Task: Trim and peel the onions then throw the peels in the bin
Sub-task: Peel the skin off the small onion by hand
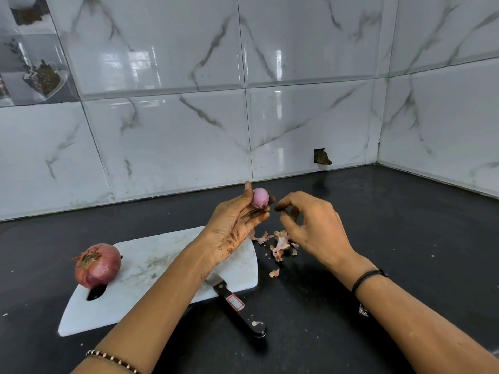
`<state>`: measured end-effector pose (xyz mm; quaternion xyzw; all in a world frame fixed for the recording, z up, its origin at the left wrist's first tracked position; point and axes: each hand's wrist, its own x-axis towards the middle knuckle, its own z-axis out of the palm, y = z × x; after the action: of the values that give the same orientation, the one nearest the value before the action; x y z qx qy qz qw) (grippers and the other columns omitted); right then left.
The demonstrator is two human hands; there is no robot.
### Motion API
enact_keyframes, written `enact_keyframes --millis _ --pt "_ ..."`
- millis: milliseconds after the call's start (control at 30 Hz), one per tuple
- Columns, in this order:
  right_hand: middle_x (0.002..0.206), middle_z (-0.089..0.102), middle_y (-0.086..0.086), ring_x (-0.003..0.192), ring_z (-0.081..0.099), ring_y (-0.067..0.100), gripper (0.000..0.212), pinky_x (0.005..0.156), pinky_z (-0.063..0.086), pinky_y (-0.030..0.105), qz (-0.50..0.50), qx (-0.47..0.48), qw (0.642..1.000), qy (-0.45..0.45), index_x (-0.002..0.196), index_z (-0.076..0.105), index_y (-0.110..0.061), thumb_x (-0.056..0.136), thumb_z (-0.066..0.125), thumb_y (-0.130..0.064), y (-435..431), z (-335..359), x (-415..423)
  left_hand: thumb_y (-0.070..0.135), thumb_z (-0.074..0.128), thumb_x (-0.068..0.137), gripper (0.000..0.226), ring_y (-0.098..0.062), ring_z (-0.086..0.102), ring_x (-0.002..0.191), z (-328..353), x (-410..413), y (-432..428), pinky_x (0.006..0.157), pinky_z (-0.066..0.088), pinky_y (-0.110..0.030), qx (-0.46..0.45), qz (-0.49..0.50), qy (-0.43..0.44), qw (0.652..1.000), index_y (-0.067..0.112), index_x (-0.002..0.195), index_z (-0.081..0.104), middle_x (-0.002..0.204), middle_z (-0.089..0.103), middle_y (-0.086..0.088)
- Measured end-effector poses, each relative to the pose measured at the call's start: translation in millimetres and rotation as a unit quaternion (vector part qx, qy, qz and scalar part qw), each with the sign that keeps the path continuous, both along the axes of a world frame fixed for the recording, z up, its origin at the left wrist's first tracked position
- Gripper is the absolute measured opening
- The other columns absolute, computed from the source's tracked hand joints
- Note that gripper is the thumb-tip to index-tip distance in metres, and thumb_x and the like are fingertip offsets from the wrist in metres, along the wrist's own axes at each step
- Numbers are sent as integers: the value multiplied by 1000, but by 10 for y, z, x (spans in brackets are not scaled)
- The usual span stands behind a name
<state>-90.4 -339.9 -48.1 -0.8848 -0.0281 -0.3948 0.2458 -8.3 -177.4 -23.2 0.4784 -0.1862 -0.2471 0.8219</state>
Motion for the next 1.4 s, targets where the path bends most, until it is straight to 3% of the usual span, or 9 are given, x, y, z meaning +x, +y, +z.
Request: enact_keyframes --millis 133,267,367,533,733,967,1133,1267,1400 --pt "78 71 -8 66 62 9 20 69 56 41 19 44 998 38 116 58 -27 99 46 -27 44 10 -17 30 72 78 41 -18 74 93 -24 1 -10 79 61 -27 22 9 -36 999 1 107 72 107 75 -15" --pt "94 69 -17 68 63 8 31 69 55 39 55 49 997 27 119 54 -30 89 53 -39 99 48 -71 19 77 77 43 -25 73 99 -26 -1 -7 88 61 -30 29 14 -69 997 1 115 71 108 76 -16" --pt "105 66 -19 70 63 7 36 69 54 39 60 24 997 40 118 50 -34 87 64 -45 107 24 -55 15 78 79 37 -26 75 99 -32 -22 -1 81 61 -28 53 32 -105 993 2 114 73 110 76 -18" --pt "92 67 -15 69 61 7 45 64 53 33 40 5 999 32 116 50 -33 85 73 -55 92 -13 -21 16 81 84 38 -16 77 88 -62 -61 -30 70 61 -24 132 79 -174 973 8 118 69 96 80 -6" --pt "87 65 -15 71 61 7 31 65 56 40 29 13 999 23 108 53 -32 87 73 -44 106 -15 -56 33 80 87 37 -14 76 84 -79 -73 -38 69 61 -28 194 88 -239 947 15 118 69 95 79 -3" --pt "86 67 -17 74 65 7 29 72 57 46 53 62 996 42 106 58 -34 80 65 -44 244 53 -83 77 49 89 51 -7 71 88 -64 -162 2 87 58 -38 371 200 -360 832 33 107 69 91 75 14" --pt "82 71 -13 73 68 7 36 73 58 47 85 91 989 84 107 61 -29 79 67 -51 515 166 -19 60 37 103 47 -19 69 98 67 -240 243 91 54 -41 452 274 -387 756 26 114 67 99 75 4" --pt "88 71 -16 82 67 9 49 80 57 47 115 79 982 127 116 56 -25 79 69 -53 869 222 91 47 45 102 33 -23 64 109 149 -214 685 89 50 -38 507 300 -409 697 28 119 66 110 73 2" --pt "88 71 -13 84 66 8 38 80 56 41 151 69 972 168 108 59 -24 83 73 -49 1270 258 217 36 55 98 27 -22 62 114 257 -147 1309 92 51 -39 540 278 -425 671 23 119 67 113 73 2"
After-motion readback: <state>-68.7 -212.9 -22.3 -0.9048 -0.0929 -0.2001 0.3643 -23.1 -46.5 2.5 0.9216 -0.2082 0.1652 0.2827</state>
